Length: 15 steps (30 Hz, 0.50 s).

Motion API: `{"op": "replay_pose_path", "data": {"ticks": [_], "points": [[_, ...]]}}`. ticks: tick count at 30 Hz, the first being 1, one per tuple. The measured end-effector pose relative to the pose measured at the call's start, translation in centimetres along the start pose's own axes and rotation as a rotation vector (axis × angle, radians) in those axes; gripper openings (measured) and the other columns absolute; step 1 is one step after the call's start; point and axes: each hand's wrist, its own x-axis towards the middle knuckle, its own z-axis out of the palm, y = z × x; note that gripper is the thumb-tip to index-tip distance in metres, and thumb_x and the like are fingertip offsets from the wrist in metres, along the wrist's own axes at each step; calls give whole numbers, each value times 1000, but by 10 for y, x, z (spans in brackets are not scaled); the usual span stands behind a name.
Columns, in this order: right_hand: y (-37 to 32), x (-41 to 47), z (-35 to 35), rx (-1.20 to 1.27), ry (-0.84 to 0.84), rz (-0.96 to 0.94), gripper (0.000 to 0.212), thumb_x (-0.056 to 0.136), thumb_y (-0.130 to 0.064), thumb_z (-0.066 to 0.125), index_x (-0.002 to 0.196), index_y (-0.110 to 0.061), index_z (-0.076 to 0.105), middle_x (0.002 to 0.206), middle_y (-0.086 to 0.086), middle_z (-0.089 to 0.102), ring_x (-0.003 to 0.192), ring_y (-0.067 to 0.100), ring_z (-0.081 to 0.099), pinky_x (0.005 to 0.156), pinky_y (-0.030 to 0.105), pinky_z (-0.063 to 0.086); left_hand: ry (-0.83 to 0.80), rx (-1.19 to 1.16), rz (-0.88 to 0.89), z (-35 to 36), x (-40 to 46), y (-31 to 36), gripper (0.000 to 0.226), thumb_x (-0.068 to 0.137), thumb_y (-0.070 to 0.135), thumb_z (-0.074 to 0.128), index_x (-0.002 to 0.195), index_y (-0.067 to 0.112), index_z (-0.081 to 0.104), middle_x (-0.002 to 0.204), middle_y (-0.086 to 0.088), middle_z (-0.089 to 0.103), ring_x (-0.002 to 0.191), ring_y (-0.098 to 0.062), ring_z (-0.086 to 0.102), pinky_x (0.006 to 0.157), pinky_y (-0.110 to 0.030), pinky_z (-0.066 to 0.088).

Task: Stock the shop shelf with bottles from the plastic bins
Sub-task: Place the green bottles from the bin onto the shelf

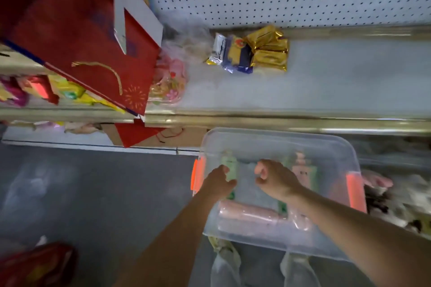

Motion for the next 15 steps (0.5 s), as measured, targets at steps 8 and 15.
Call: {"op": "replay_pose_path", "data": {"ticks": [8,15], "points": [[13,63,87,300,-144,169,34,82,-24,67,113,-10,61,115,9,63,106,22,58,78,24,41,-20,-117,-238,50,56,-36,52,90,26,58,133,3,38,132,-19,51,119,-34,53,92,-34,46],[2,112,107,507,-75,315,41,90,-29,63,117,2,59,118,15,60,111,30,58,88,32,45,0,1,-267,77,75,-45,59,88,25,60,133,3,29,134,-16,43,124,-35,48,95,-36,42]]}}
